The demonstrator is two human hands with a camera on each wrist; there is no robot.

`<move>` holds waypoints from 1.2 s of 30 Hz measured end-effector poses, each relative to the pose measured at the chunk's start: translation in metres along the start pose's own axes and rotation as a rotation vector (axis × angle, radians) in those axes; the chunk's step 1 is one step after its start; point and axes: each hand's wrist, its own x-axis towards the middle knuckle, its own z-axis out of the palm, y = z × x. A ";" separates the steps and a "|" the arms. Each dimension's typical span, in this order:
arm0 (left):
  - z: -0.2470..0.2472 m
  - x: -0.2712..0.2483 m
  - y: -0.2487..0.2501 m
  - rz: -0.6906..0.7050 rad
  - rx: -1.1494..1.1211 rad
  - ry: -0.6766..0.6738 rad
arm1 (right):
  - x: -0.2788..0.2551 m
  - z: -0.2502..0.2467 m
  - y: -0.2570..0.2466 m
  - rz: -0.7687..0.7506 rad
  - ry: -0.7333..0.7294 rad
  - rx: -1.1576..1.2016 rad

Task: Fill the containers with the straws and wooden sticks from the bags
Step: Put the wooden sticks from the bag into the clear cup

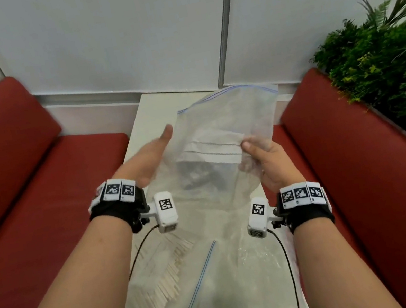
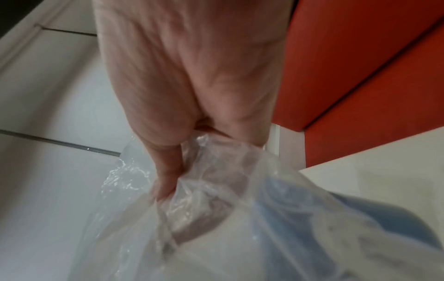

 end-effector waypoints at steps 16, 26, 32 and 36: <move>0.021 -0.002 0.020 0.486 0.188 -0.097 | -0.030 -0.079 -0.022 -0.063 0.395 -0.641; 0.103 -0.005 0.056 0.404 0.261 -0.537 | -0.035 -0.025 0.025 0.296 -0.140 -0.798; 0.110 0.027 0.016 0.050 0.052 -0.290 | -0.063 -0.070 0.046 0.275 0.205 -0.396; 0.170 0.037 -0.052 -0.112 0.136 -0.429 | -0.076 -0.085 0.072 0.374 0.199 -0.260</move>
